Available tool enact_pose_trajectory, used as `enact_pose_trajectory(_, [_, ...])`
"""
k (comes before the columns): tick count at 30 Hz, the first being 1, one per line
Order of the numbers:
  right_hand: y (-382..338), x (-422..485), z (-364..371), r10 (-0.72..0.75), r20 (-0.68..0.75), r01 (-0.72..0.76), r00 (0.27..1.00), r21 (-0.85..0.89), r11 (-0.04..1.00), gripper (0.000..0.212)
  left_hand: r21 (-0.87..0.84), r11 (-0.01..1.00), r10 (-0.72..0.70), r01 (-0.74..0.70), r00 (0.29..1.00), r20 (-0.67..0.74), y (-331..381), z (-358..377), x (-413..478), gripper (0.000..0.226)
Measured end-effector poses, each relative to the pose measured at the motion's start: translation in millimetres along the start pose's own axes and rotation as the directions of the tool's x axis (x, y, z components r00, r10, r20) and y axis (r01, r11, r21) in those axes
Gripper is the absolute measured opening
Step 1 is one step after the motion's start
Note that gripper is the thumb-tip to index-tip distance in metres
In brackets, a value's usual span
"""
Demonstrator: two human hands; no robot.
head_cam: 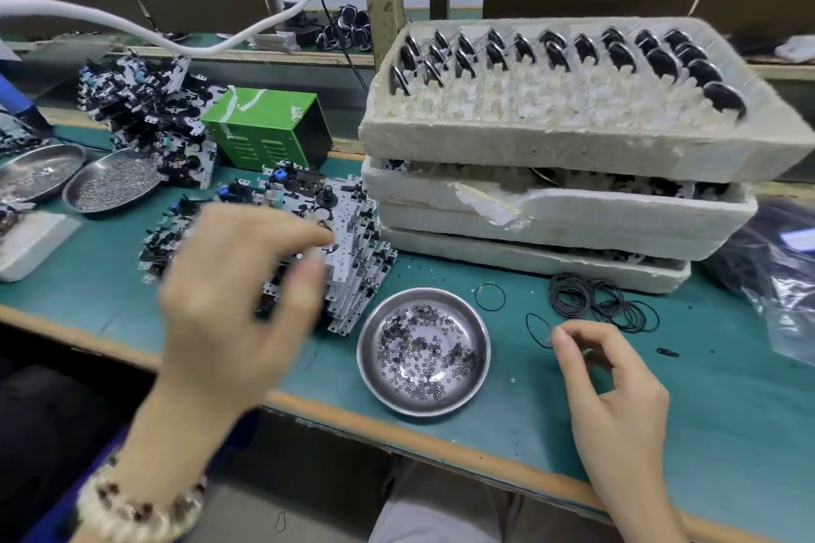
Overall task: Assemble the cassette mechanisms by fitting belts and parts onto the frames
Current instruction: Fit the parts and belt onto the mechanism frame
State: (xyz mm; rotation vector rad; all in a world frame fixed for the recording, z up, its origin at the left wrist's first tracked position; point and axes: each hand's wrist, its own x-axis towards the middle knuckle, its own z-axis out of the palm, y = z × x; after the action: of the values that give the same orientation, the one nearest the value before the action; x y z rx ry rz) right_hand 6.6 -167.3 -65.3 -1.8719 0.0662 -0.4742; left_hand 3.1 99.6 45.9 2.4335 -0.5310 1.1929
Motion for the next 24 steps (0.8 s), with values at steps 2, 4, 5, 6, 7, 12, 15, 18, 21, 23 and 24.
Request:
enact_pose_trajectory(2, [-0.4, -4.0, -11.3, 0.008, -0.015, -0.008, 1.0, 0.011, 1.0, 0.007, -0.005, 0.996, 0.092, -0.093, 0.984, 0.153, 26.0, 21.3, -5.0, 0.024])
enact_pose_trajectory(4, [1.8, -7.5, -23.2, 0.019, -0.037, -0.019, 0.999, 0.004, 1.0, 0.008, -0.006, 0.995, 0.096, -0.097, 0.97, 0.224, 42.6, 41.1, -7.4, 0.018])
enact_pose_trajectory(5, [4.0, -9.2, -29.0, 0.023, -0.053, -0.023, 0.998, -0.001, 1.0, 0.007, 0.026, 0.995, 0.085, -0.094, 0.969, 0.233, 47.8, 49.0, -7.6, 0.016])
enact_pose_trajectory(6, [6.4, -10.6, -34.0, 0.026, -0.071, -0.026, 0.997, -0.005, 1.0, 0.006, 0.089, 0.993, 0.058, -0.08, 0.971, 0.231, 50.5, 54.8, -6.6, 0.015])
enact_pose_trajectory(7, [9.4, -12.3, -38.9, 0.032, -0.086, -0.033, 0.996, -0.01, 0.999, 0.005, 0.179, 0.983, 0.006, -0.045, 0.977, 0.213, 51.3, 58.9, -4.7, 0.016])
enact_pose_trajectory(12, [21.9, -18.3, -49.4, 0.071, -0.131, -0.073, 0.989, -0.01, 0.997, 0.006, 0.496, 0.781, -0.433, 0.379, 0.901, -0.006, 29.2, 58.5, 16.1, 0.036])
enact_pose_trajectory(15, [24.0, -19.6, -47.6, 0.072, -0.132, -0.074, 0.989, -0.014, 0.997, 0.004, 0.532, 0.743, -0.49, 0.407, 0.872, 0.017, 16.7, 59.8, 28.8, 0.03])
enact_pose_trajectory(18, [26.3, -20.1, -46.7, 0.067, -0.125, -0.072, 0.99, -0.032, 0.997, 0.005, 0.578, 0.735, -0.461, 0.355, 0.886, 0.041, 6.6, 61.7, 31.0, 0.028])
enact_pose_trajectory(21, [26.2, -19.7, -48.2, 0.067, -0.131, -0.073, 0.989, -0.04, 0.997, 0.005, 0.546, 0.779, -0.394, 0.307, 0.918, 0.047, -4.1, 56.6, 35.7, 0.029])
enact_pose_trajectory(23, [25.5, -19.5, -48.9, 0.065, -0.132, -0.07, 0.989, -0.032, 0.997, 0.004, 0.52, 0.807, -0.356, 0.278, 0.933, 0.054, -3.1, 52.2, 38.1, 0.03])
enact_pose_trajectory(24, [25.3, -18.9, -48.6, 0.064, -0.131, -0.068, 0.989, -0.029, 0.997, 0.004, 0.506, 0.817, -0.351, 0.276, 0.935, 0.058, -8.6, 48.1, 42.8, 0.031])
